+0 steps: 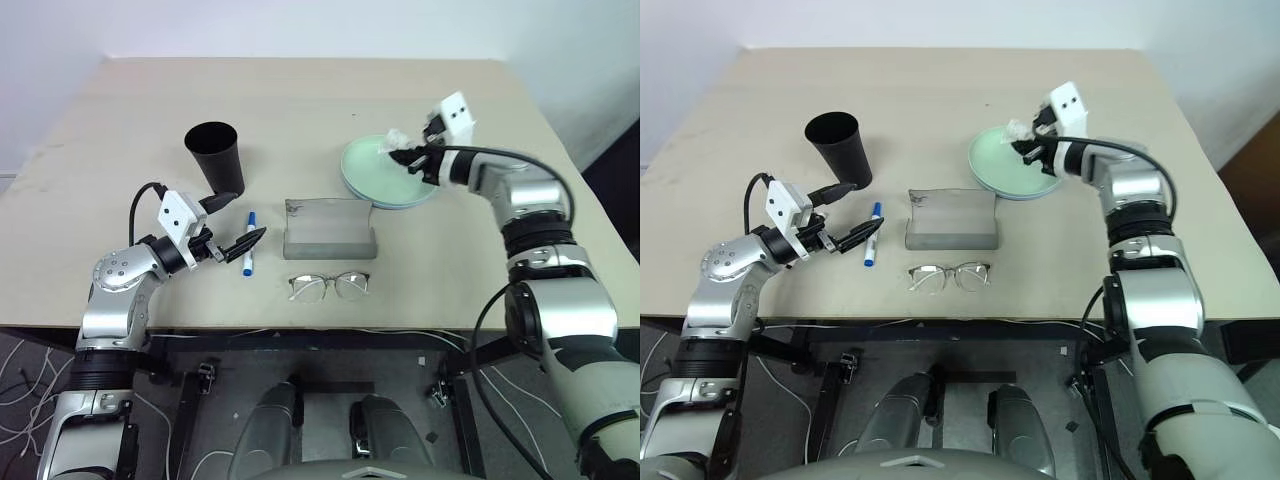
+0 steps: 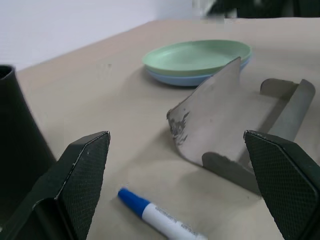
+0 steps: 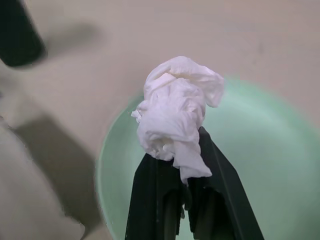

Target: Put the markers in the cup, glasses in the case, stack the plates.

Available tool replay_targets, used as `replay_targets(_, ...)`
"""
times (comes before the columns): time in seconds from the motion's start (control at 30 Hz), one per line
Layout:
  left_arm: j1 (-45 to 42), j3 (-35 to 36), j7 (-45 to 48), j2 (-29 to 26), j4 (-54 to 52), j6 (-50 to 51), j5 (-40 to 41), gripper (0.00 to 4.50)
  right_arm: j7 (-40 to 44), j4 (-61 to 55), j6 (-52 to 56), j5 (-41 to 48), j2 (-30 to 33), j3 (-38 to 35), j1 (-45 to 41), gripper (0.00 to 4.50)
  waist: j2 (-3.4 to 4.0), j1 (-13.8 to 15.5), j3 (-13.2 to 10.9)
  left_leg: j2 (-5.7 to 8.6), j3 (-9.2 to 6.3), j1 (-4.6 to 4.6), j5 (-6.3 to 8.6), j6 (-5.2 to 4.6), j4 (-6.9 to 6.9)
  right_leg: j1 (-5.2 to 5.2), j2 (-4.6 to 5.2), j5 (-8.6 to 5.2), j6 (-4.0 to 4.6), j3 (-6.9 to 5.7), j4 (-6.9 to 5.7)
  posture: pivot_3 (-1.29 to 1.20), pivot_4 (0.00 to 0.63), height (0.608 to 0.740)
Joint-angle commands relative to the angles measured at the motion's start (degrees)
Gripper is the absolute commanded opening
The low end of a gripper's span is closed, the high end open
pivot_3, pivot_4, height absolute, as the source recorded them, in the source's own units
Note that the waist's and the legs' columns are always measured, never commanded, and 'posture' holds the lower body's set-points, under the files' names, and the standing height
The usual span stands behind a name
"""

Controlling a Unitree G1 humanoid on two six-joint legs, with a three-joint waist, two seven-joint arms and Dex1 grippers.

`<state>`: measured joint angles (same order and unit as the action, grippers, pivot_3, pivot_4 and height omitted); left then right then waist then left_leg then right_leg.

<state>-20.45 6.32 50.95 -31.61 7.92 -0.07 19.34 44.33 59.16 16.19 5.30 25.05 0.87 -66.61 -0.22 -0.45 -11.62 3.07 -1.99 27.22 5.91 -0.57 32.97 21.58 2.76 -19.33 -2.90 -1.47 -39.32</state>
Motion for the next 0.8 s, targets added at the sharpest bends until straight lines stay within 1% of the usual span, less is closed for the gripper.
replay_targets(0.03, 0.8, 1.4, -0.9, -0.9, -3.5, 0.3, 0.5, 4.50, -5.4, 6.8, -4.3, -2.3, -0.9, -0.7, -4.8, 0.03, 0.01, -0.1, 0.0, 0.02, 0.02, 0.02, 0.00, 0.00, 0.00, 0.02, 0.00, 0.01, -0.02, 0.00, -0.01, 0.00, 0.150, 0.727)
replay_targets(0.13, 1.8, 1.7, -1.2, -1.1, -4.2, 0.3, 0.4, 4.50, -6.5, 10.1, -4.0, -2.4, -2.1, -1.6, -6.5, 0.85, 0.01, -0.4, 0.0, 0.01, 0.05, 0.01, -0.01, 0.00, 0.00, 0.04, -0.03, 0.03, -0.05, 0.04, -0.08, 0.00, 0.150, 0.727)
replay_targets(0.27, 2.8, 1.9, -1.3, -1.3, -3.9, -0.4, 0.3, 4.50, -5.2, 10.8, -5.5, -3.1, -2.5, -1.2, -7.2, 2.22, 0.02, -0.6, 0.0, -0.02, 0.06, -0.13, -0.02, 0.03, 0.00, 0.03, -0.07, 0.02, -0.04, 0.09, -0.23, 0.00, 0.150, 0.727)
replay_targets(0.3, 2.9, 1.9, -1.3, -1.3, -3.7, -0.6, 0.2, 4.50, -4.7, 10.7, -5.8, -3.3, -2.5, -1.0, -7.3, 2.64, 0.02, -0.6, 0.0, -0.02, 0.06, -0.15, -0.02, 0.03, 0.00, 0.03, -0.07, 0.02, -0.04, 0.10, -0.24, 0.00, 0.150, 0.727)
replay_targets(0.33, 3.1, 1.9, -1.3, -1.2, -3.5, -0.9, 0.2, 4.50, -4.5, 10.6, -6.0, -3.5, -2.4, -0.9, -7.4, 2.94, 0.02, -0.6, 0.0, -0.02, 0.07, -0.16, -0.02, 0.03, 0.00, 0.03, -0.07, 0.02, -0.04, 0.12, -0.25, 0.00, 0.150, 0.727)
replay_targets(0.37, 3.1, 1.9, -1.2, -1.2, -3.3, -1.1, 0.2, 4.50, -4.3, 10.5, -6.1, -3.6, -2.2, -0.9, -7.5, 3.38, 0.02, -0.5, 0.0, -0.02, 0.08, -0.17, -0.02, 0.03, 0.00, 0.03, -0.07, 0.02, -0.04, 0.14, -0.26, 0.00, 0.150, 0.727)
replay_targets(0.47, 3.1, 1.9, -1.1, -1.1, -2.4, -1.7, 0.1, 4.50, -2.3, 9.9, -5.9, -3.7, -1.7, -1.0, -7.9, 4.33, 0.02, -0.5, 0.0, -0.01, 0.10, -0.17, 0.00, 0.06, 0.00, 0.11, -0.06, 0.02, -0.04, 0.15, -0.26, 0.00, 0.150, 0.727)
replay_targets(0.5, 3.0, 1.9, -1.0, -1.1, -2.1, -1.9, 0.1, 4.50, -2.7, 9.8, -5.9, -3.9, -1.7, -1.2, -8.0, 4.48, 0.02, -0.5, 0.0, -0.01, 0.11, -0.17, 0.01, 0.07, 0.00, 0.22, -0.06, 0.02, -0.04, 0.17, -0.26, 0.00, 0.150, 0.727)
replay_targets(0.57, 2.9, 1.8, -0.8, -1.1, -1.6, -2.2, 0.1, 4.50, -3.9, 10.2, -5.6, -4.0, -1.5, -1.6, -8.3, 4.48, 0.02, -0.5, 0.0, -0.01, 0.12, -0.16, 0.02, 0.09, 0.00, 0.23, -0.06, 0.02, -0.04, 0.19, -0.27, 0.00, 0.150, 0.727)
replay_targets(0.67, 2.6, 1.7, -0.7, -1.2, -1.2, -2.5, 0.1, 4.50, -2.3, 9.0, -6.0, -3.7, -1.1, -1.7, -8.3, 4.48, 0.02, -0.5, 0.0, -0.01, 0.14, -0.12, 0.02, 0.08, -0.01, 0.31, -0.06, 0.02, -0.04, 0.22, -0.29, 0.00, 0.150, 0.727)
replay_targets(0.77, 2.3, 1.6, -0.6, -1.3, -0.8, -2.7, 0.0, 4.50, 2.2, 6.6, -4.4, -2.5, -0.7, -1.8, -8.3, 4.48, 0.02, -0.5, 0.0, -0.01, 0.18, -0.12, 0.01, 0.07, -0.01, 0.31, -0.06, 0.02, -0.04, 0.27, -0.29, 0.00, 0.150, 0.727)
replay_targets(0.8, 2.3, 1.6, -0.5, -1.3, -0.7, -2.8, 0.0, 4.50, 6.0, 4.5, -2.9, -1.7, -0.5, -1.6, -7.9, 4.48, 0.02, -0.5, 0.0, -0.01, 0.21, -0.10, 0.01, 0.07, -0.01, 0.29, -0.06, 0.02, -0.04, 0.29, -0.31, 0.00, 0.150, 0.727)
